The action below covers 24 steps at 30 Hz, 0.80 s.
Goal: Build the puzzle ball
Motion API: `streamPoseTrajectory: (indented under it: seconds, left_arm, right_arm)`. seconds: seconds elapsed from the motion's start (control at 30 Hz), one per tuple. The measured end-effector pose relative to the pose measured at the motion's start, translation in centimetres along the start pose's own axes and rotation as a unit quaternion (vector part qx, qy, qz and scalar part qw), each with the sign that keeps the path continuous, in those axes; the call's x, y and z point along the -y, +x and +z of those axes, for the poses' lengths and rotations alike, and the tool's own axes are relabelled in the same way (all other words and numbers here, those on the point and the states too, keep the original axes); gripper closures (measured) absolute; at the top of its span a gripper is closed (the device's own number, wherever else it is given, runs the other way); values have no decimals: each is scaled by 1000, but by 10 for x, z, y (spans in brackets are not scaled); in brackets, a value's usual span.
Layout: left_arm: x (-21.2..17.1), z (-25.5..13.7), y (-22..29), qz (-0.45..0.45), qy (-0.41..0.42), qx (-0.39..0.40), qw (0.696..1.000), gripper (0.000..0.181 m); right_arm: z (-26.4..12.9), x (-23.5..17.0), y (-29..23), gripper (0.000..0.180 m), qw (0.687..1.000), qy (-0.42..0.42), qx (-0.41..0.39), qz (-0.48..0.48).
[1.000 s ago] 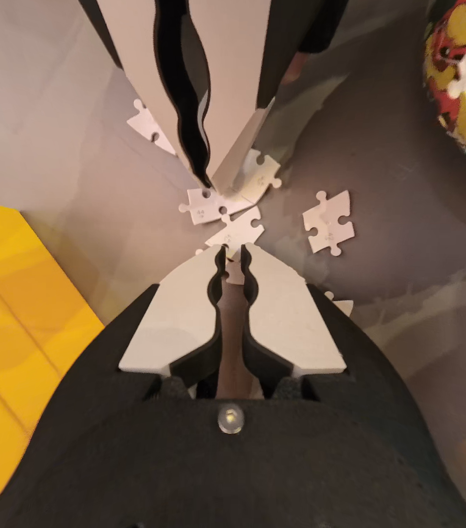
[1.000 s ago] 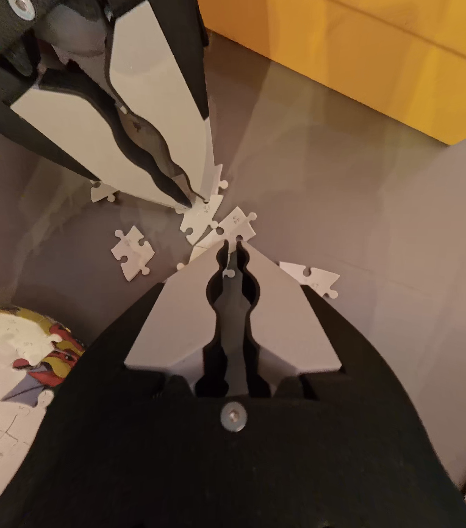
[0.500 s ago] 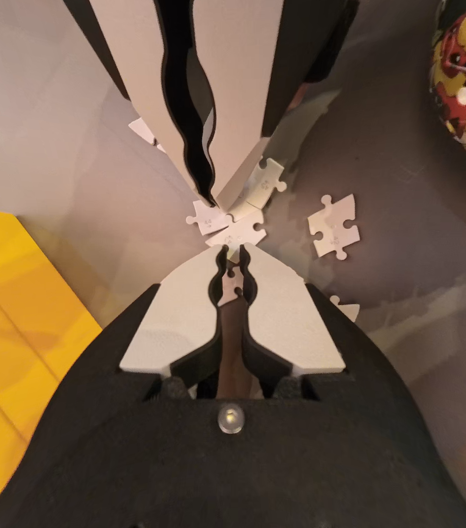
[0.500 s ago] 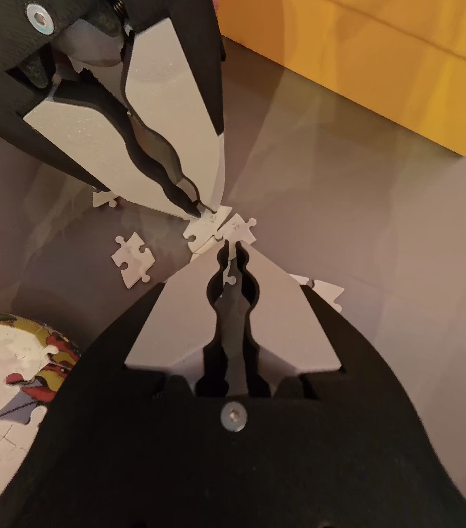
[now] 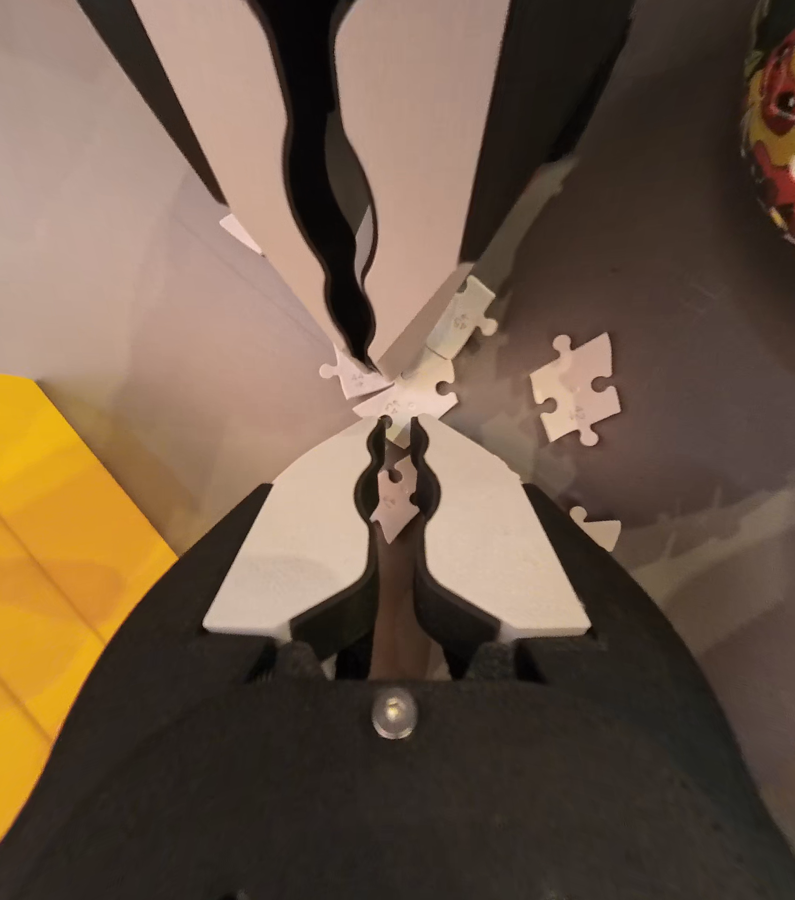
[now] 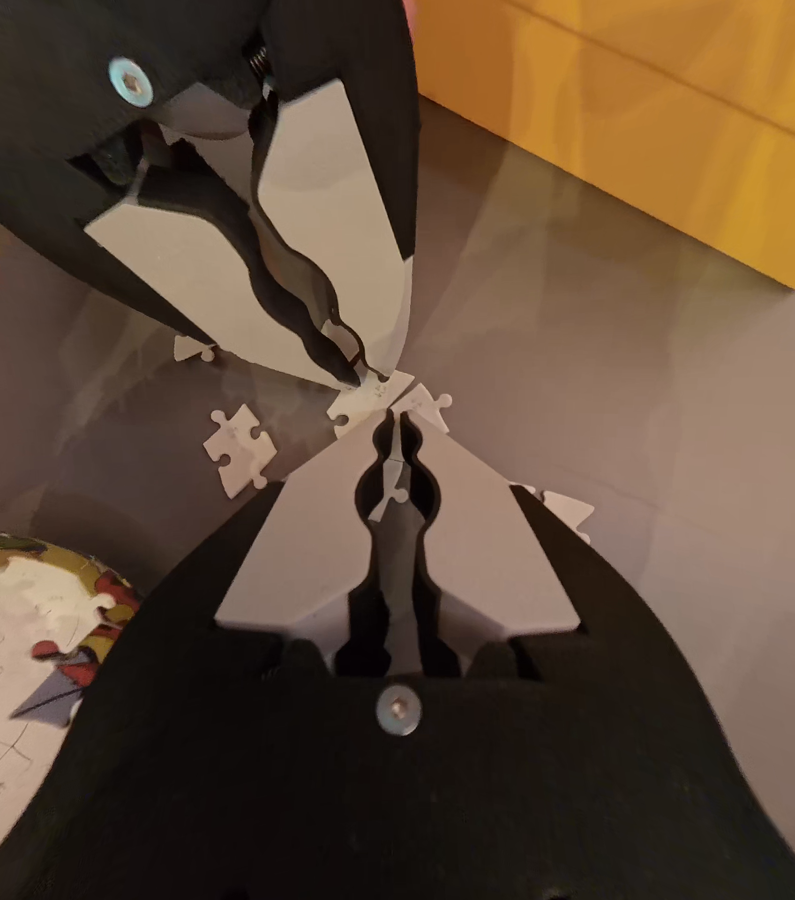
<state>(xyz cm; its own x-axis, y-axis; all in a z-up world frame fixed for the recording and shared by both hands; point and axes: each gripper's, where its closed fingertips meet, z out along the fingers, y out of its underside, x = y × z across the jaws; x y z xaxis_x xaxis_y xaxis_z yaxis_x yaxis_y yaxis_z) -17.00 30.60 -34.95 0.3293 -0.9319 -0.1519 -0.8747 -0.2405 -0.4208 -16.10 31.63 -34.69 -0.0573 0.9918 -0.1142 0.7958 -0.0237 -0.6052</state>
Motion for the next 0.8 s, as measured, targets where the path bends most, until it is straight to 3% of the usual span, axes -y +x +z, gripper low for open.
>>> streamPoseTrajectory:
  seconds: [0.53,0.8]
  left_arm:
    - [-5,-7,-2,-21,-3,21,1000,168]
    - [-9,-8,6,-84,17,3,996,162]
  right_arm:
    - [1,-3,-2,180,999,-21,-15,-27]
    - [1,-4,-2,180,999,-3,-22,-24]
